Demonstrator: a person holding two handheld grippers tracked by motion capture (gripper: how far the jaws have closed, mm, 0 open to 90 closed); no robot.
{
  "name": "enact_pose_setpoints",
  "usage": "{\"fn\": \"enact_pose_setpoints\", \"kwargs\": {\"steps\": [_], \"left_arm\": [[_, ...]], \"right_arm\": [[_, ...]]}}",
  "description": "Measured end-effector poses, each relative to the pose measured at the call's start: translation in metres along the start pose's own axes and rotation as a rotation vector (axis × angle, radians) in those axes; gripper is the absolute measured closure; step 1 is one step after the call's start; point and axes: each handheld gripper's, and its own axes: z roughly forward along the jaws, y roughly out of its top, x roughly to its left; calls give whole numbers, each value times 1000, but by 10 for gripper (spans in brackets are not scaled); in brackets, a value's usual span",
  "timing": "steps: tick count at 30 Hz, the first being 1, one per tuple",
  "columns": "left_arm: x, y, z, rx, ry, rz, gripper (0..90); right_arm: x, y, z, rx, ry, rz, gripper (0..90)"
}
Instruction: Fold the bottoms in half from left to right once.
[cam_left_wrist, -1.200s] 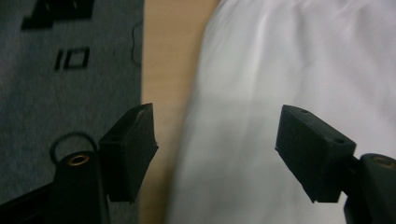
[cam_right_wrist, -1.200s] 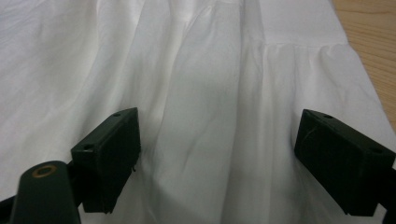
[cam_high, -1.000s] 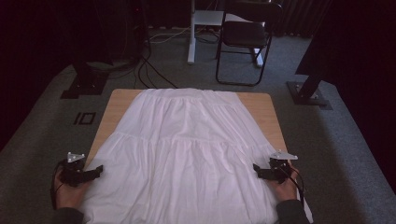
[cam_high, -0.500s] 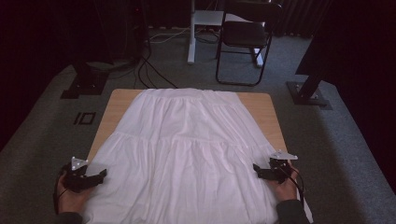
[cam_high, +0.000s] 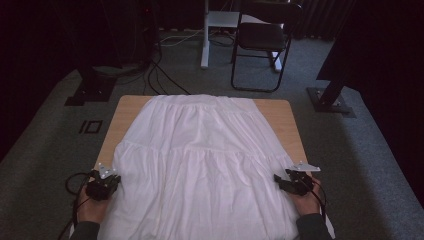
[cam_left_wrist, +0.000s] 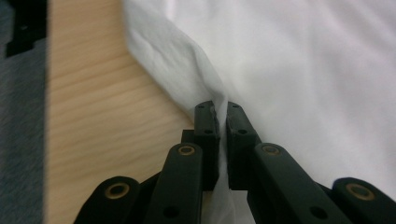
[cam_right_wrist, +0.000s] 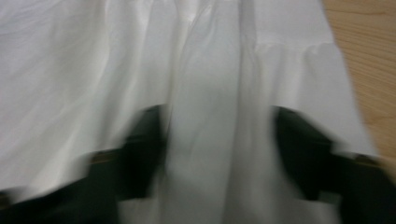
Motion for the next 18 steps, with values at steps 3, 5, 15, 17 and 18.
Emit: {"fn": "enact_pose_setpoints", "kwargs": {"steps": [3,5,15,17,18], "left_arm": [[1,4,1,-11,-2,1,863],[4,6,0,-17,7,-3,863],[45,12,-12,-41,157,-42,874],[56,13,-15,-41,188,-46,874],[59,13,-16,-41,200,-50,874]], "right_arm": [[-9,4,-24,-66,-81,20,492],[-22,3,-35,-70,-110,78,424],[-39,-19,-22,58,-145,104,363],[-40,-18,-23,53,-107,115,496],[-39,-18,-24,54,-102,113,599]]}}
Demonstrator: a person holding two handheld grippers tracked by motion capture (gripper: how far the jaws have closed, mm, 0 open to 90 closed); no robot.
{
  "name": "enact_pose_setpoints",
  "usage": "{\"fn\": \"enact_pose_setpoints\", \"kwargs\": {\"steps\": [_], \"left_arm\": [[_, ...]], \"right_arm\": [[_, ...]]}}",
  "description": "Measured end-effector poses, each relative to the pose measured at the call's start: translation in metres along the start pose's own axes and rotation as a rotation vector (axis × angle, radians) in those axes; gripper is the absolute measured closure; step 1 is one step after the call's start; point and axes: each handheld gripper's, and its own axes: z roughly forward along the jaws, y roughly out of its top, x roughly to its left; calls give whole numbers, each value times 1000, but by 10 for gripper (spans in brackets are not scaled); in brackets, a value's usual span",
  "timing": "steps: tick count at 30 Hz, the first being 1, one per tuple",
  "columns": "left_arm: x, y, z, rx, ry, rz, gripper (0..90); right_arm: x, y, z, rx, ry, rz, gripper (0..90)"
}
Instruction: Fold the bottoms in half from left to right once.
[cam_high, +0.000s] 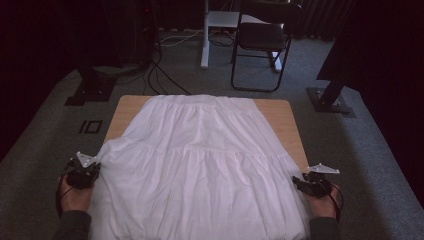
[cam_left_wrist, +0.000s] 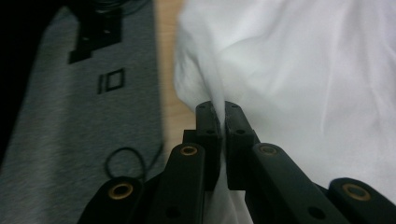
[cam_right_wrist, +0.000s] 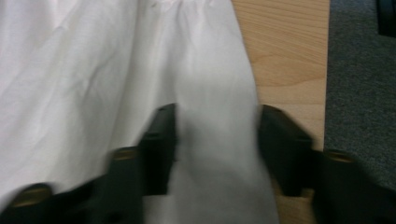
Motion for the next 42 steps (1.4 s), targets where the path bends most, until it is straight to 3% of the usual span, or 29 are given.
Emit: {"fn": "enact_pose_setpoints", "kwargs": {"steps": [2,7,12,18,20,22,24,25,26,27,30,31,32,37,40,42], "left_arm": [[15,-1,0,6,27,-20,875],[52,-9,6,26,82,-83,876],[70,-5,16,72,157,-90,878],[92,6,15,88,258,-170,878],[90,12,6,52,239,-197,878],[79,20,-7,-1,185,-165,877],[64,28,-20,-63,96,-137,875],[64,28,-20,-63,96,-137,876],[45,37,-37,-142,-32,-126,875],[37,41,-43,-171,-96,-130,875],[5,58,-63,-234,-206,-55,874],[5,58,-63,-234,-206,-55,874],[-14,68,-72,-260,-259,-10,874],[-78,107,-93,-336,-397,149,874],[-129,134,-101,-395,-503,256,874],[-165,152,-98,-409,-581,313,874]], "right_arm": [[0,1,-1,8,-4,-3,725],[-2,-1,-1,-3,4,7,741],[-2,-1,-1,-4,3,1,744],[1,-2,-1,-11,25,-15,695],[3,-1,-1,-9,29,-29,657],[5,0,-1,-7,24,-40,604],[7,1,-1,-10,13,-45,562],[7,1,-1,-10,13,-45,562],[8,2,-3,-23,11,-45,530],[9,2,-4,-29,12,-45,515],[11,3,-7,-41,17,-49,496],[12,3,-6,-40,20,-52,493],[12,3,-5,-38,22,-54,489],[15,2,-1,-25,31,-57,466],[14,2,-1,-25,33,-54,464],[15,2,0,-23,35,-56,466]]}}
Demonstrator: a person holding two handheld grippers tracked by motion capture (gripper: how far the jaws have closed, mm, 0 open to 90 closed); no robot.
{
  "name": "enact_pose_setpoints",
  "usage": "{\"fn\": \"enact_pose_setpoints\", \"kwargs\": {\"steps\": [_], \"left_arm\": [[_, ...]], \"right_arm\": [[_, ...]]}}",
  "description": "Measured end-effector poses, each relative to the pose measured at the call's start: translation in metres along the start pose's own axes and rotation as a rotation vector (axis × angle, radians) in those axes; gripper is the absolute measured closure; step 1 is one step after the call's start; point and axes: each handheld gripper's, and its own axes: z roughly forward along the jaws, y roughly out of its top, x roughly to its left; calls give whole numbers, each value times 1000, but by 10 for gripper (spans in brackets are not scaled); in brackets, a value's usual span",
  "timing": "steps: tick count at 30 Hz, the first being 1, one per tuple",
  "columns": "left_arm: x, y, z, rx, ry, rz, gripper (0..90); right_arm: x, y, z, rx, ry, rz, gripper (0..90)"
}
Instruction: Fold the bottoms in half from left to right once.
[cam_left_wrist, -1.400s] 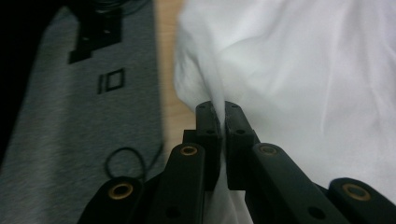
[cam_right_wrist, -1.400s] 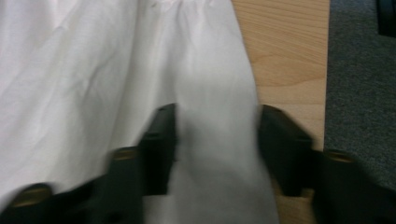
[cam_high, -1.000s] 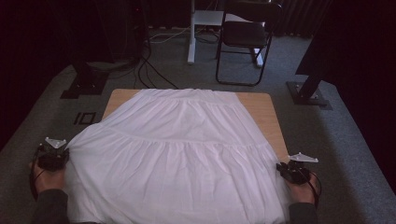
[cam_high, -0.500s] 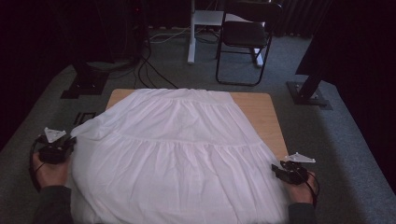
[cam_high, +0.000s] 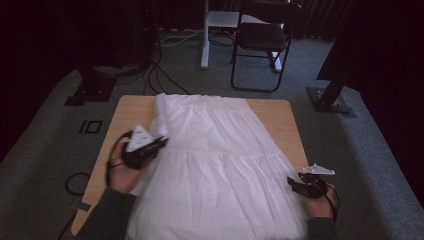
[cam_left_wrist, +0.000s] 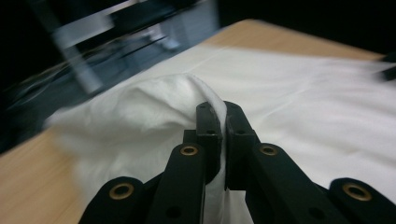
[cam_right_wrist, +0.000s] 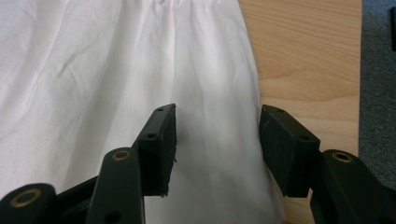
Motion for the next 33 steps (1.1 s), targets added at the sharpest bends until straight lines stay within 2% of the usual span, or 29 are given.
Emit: {"fn": "enact_pose_setpoints", "kwargs": {"steps": [2,5,7,8,10,11,12,13,14,17,18,19,21,22,24,25,27,29,33], "left_arm": [[-26,18,31,-1,-95,29,875],[-74,42,70,3,-286,81,875],[-103,52,90,-15,-417,83,875],[-114,55,100,-11,-459,92,874],[-130,56,119,12,-480,107,871],[-133,54,126,34,-488,107,857],[-133,52,132,45,-491,99,801],[-131,48,134,52,-479,89,712],[-127,45,134,53,-462,81,660],[-103,34,122,47,-385,40,599],[-103,34,122,47,-385,40,586],[-83,25,110,48,-316,18,581],[-64,12,99,61,-234,-7,559],[-55,4,93,72,-180,-10,547],[-38,-15,83,113,-80,-15,530],[-30,-26,79,129,-53,-42,521],[-17,-48,73,156,-12,-104,507],[-9,-69,68,193,37,-129,483],[-2,-101,61,251,71,-181,418]], "right_arm": [[1,0,1,6,0,-6,466],[2,-1,3,9,2,-10,466],[2,-1,3,9,1,-9,465],[3,-1,3,9,1,-9,465],[3,0,3,10,-4,-9,465],[4,0,2,11,-9,-12,464],[5,1,1,8,-14,-15,463],[6,2,0,5,-15,-16,462],[8,4,-2,-3,-12,-19,460],[16,13,-10,-32,3,-26,459],[20,17,-13,-45,15,-26,460],[25,22,-15,-60,29,-34,469],[36,31,-21,-86,67,-47,515],[43,35,-23,-100,89,-54,543],[57,43,-26,-128,137,-66,551],[64,47,-27,-134,155,-71,550],[78,56,-27,-147,174,-87,528],[91,64,-24,-147,190,-98,465],[108,75,-11,-83,179,-119,371]]}}
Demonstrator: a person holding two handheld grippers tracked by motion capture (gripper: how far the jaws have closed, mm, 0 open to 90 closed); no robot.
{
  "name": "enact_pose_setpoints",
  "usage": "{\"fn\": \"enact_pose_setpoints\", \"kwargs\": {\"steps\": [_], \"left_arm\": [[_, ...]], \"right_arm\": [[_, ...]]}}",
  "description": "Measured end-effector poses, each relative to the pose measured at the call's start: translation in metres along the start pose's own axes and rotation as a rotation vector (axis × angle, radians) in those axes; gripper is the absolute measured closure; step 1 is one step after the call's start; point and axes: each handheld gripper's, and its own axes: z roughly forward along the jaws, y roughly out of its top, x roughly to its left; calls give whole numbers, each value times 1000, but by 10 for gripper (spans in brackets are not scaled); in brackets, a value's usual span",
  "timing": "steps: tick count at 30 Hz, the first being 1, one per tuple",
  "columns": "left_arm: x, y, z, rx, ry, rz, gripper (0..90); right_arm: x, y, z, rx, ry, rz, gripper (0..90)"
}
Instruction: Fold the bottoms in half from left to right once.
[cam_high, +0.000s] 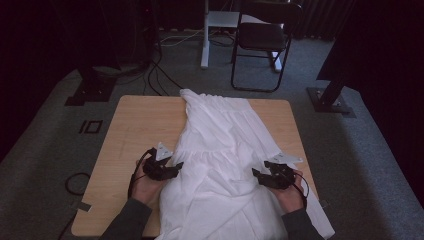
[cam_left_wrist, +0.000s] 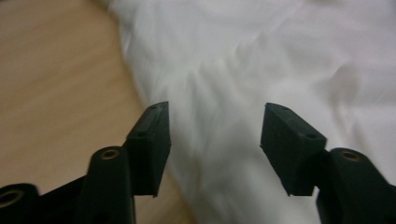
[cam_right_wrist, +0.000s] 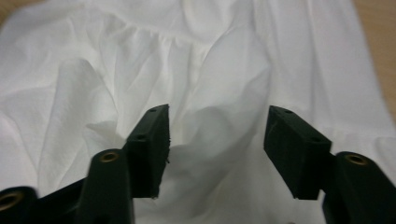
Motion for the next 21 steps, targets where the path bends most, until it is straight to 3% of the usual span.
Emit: {"fn": "enact_pose_setpoints", "kwargs": {"steps": [3,6,7,10,12,14,15,16,17,20,21], "left_arm": [[4,-14,3,18,-8,-44,376],[4,-23,13,58,-34,-76,350],[4,-25,17,74,-43,-78,349],[0,-29,30,136,-46,-63,345],[-3,-28,35,120,-62,-50,364],[-5,-25,37,109,-101,-42,520],[-5,-25,37,98,-122,-35,684],[-5,-24,37,90,-114,-34,833],[-5,-22,35,89,-98,-35,864],[3,-14,21,67,-7,-68,871],[8,-11,15,65,48,-81,871]], "right_arm": [[3,-4,14,64,-27,8,309],[2,-12,25,140,-12,29,354],[2,-14,27,159,-8,26,419],[2,-18,25,175,32,-11,720],[3,-15,19,148,14,-36,813],[2,-10,11,108,2,-42,848],[0,-8,7,87,-4,-45,859],[-1,-5,2,68,-10,-44,865],[-3,-2,-3,49,-11,-40,869],[-10,4,-18,-5,-5,-17,873],[-13,6,-23,-27,21,7,875]]}}
